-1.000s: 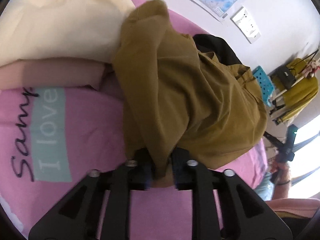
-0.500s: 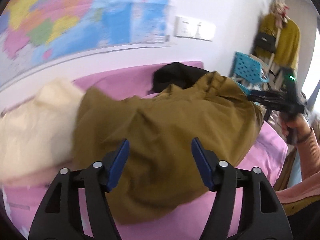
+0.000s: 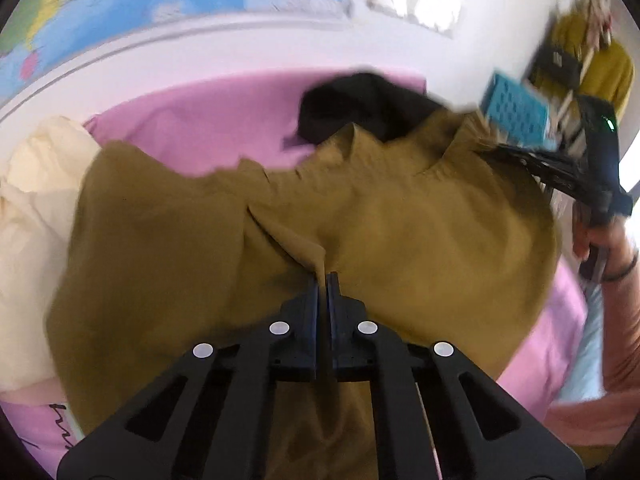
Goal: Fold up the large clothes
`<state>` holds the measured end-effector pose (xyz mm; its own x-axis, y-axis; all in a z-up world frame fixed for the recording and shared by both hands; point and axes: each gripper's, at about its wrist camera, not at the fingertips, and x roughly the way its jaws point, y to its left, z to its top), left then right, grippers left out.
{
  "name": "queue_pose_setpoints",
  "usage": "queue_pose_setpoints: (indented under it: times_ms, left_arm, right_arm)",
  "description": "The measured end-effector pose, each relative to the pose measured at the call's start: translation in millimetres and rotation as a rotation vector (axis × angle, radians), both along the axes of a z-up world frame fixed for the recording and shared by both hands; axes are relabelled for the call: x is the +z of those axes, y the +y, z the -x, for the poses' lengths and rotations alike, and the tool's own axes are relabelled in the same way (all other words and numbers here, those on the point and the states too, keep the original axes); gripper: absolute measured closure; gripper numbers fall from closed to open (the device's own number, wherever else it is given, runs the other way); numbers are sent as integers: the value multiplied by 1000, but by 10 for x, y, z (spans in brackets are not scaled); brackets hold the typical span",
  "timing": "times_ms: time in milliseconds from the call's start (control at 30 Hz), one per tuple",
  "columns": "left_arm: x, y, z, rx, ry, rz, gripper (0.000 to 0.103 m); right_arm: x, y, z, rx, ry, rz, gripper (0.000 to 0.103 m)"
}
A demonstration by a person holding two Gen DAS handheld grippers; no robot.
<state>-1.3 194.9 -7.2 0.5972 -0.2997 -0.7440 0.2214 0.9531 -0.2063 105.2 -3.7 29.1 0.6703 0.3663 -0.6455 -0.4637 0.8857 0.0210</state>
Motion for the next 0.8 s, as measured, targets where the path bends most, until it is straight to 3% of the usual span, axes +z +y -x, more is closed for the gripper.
queue_pose_setpoints:
  times_ms: [133,233,300,400,467,500,533,567,633,733,800]
  left_arm:
    - [118,160,-48,79,-45,37,99]
    - [36,175,-112,102,-21,28,99]
    - [-113,137,-216,125,6,-32,99]
    - [-288,126,-315,131,64,-34,94]
    - [-298,106,-310,127,55,-46,93]
    - [-282,103,-290,128,44,-53,93]
    - [-272,110,-278,130,38,-59,90]
    - [-282,104,-282,128,38,-59,90]
    - [-299,115,-282,124,41,-49,89]
    - [-328,119,-309,111,34,-50,89]
    - [-321,132,-303,106,27,-54,89]
  right_arm:
    - [242,-94,-147,-12,-21,-160,101]
    - [84,48,-333,-27,1,-80,101]
    - [-157,129,-527,-59,60,-11,101]
    - [-531,239,-722,-80,175,91,98]
    - [-550,183,-667,-81,202,67,78]
    - [-446,104,-571,-66,176,10,67]
    - [-334,19,-458,-63,135,-25,43]
    - [-201,-87,-283,-67,76,-46,37]
    - [-66,-229,-37,-55,25,-55,37]
    - [-129,-374,229,-27,62,-52,51]
    - [-300,-381,288,-45,81,43,60]
